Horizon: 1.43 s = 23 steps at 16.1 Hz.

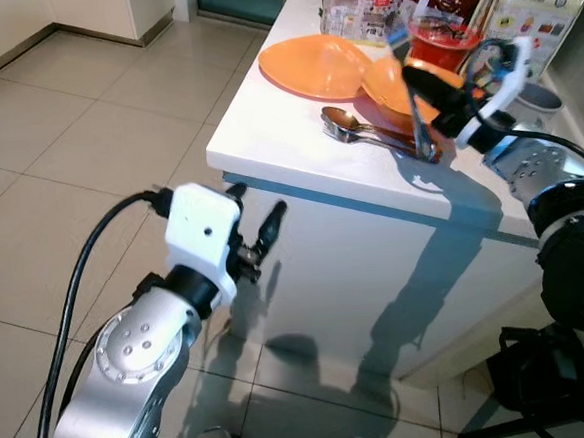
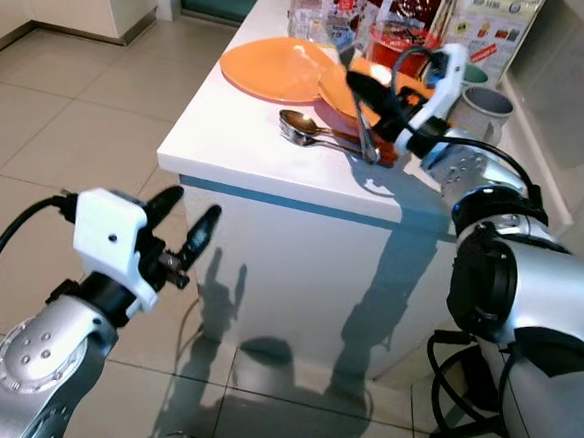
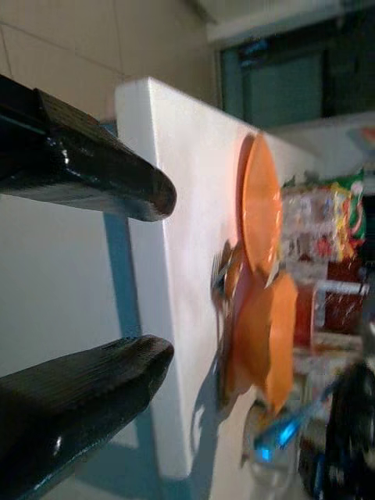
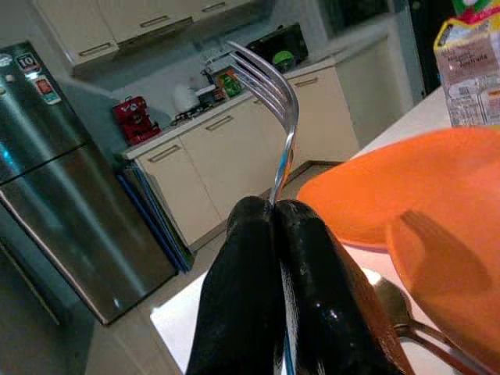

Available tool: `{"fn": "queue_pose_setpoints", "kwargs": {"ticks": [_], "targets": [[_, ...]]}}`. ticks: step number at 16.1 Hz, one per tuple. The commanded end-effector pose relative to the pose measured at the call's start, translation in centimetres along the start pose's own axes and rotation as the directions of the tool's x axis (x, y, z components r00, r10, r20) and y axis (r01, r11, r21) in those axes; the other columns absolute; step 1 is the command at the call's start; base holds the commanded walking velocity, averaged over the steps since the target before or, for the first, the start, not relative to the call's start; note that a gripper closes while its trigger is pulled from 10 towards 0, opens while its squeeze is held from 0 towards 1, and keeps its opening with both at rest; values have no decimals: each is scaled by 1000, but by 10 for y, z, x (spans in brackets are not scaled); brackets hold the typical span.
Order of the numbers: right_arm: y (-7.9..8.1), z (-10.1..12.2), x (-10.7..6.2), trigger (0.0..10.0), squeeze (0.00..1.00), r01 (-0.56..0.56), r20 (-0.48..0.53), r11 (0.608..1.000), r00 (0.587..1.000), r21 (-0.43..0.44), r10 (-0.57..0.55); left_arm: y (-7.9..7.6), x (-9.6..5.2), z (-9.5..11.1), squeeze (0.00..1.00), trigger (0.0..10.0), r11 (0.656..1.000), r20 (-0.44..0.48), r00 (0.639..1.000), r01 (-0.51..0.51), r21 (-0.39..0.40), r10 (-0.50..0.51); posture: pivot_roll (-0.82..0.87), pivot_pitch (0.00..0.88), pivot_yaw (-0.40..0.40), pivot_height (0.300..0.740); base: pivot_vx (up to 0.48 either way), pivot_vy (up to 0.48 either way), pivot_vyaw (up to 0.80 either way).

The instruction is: Setting the table

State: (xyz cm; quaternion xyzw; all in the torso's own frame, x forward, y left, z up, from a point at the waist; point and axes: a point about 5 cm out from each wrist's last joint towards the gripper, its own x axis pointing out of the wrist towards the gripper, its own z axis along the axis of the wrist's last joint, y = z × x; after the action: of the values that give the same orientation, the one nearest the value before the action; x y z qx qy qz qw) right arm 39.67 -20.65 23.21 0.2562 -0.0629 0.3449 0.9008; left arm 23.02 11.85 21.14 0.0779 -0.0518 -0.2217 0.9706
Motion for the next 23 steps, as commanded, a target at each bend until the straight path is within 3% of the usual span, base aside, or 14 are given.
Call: {"fn": "queue_pose_setpoints", "kwargs": {"ticks": [1,4,7,8,11,12,14,16,19,23], "targets": [[1,8,-7,0,0,-55,17,995,998,-82,57,4,4,-3,0,10000,998,-3,998,-65,2,65,169,8,-167,740,0,0,0],[14,10,-13,0,0,-107,16,980,994,-166,112,12,7,-10,0,10000,992,-38,991,-128,12,129,152,0,-148,740,0,0,0],[37,16,-39,0,0,-80,84,984,992,-160,94,19,9,-13,0,10000,986,-28,987,-159,43,161,121,0,-114,740,0,0,0],[48,13,-58,0,0,-40,99,985,993,-166,57,19,10,-14,0,10000,987,-27,987,-159,38,160,106,1,-89,740,0,0,0],[59,5,-79,0,0,22,98,986,995,-164,-6,17,11,-16,0,10000,989,-25,989,-146,38,147,84,10,-64,740,0,0,0],[65,-7,-97,10000,0,106,71,977,993,-186,-94,17,15,-19,0,10000,989,-22,989,-143,38,144,62,20,-40,740,0,0,0],[72,-14,-108,10000,0,159,55,965,987,-211,-150,17,16,-20,0,10000,989,-20,989,-144,32,145,62,20,-40,740,0,0,0],[85,-15,-119,10000,0,218,94,961,974,-173,-204,13,16,-23,0,10000,991,-15,991,-135,11,135,21,42,-20,740,0,0,0],[89,-24,-123,10000,0,262,72,955,965,-143,-254,8,19,-28,0,10000,994,-19,994,-109,-10,109,5,33,-16,740,0,0,0],[98,-39,-128,10000,0,298,67,949,954,-107,-292,10,25,-34,0,10000,991,-9,992,-128,-43,128,-8,0,-21,740,0,0,-800]]}}
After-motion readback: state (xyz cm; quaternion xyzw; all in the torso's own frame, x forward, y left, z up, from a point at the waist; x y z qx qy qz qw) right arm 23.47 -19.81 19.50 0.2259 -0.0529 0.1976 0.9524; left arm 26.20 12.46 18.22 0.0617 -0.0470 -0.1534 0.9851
